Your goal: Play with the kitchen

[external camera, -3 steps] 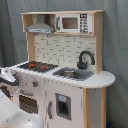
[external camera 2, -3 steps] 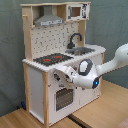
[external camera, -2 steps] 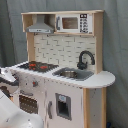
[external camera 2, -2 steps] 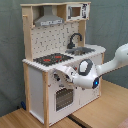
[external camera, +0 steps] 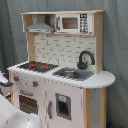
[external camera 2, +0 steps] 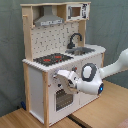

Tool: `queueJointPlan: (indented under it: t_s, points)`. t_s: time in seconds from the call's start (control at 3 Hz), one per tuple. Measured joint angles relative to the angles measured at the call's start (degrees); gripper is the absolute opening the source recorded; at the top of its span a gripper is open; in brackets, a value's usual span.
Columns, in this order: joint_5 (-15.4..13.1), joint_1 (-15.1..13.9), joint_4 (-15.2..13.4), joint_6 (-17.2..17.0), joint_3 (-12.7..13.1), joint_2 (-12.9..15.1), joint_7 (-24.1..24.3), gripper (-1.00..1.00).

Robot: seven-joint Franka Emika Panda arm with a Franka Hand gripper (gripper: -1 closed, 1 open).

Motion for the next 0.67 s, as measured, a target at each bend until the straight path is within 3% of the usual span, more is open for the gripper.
queueJointPlan:
  t_s: [0.67]
  points:
    - [-5.4,1.5,-0.7,-3.7,0.0,0.0,11.1,1.00]
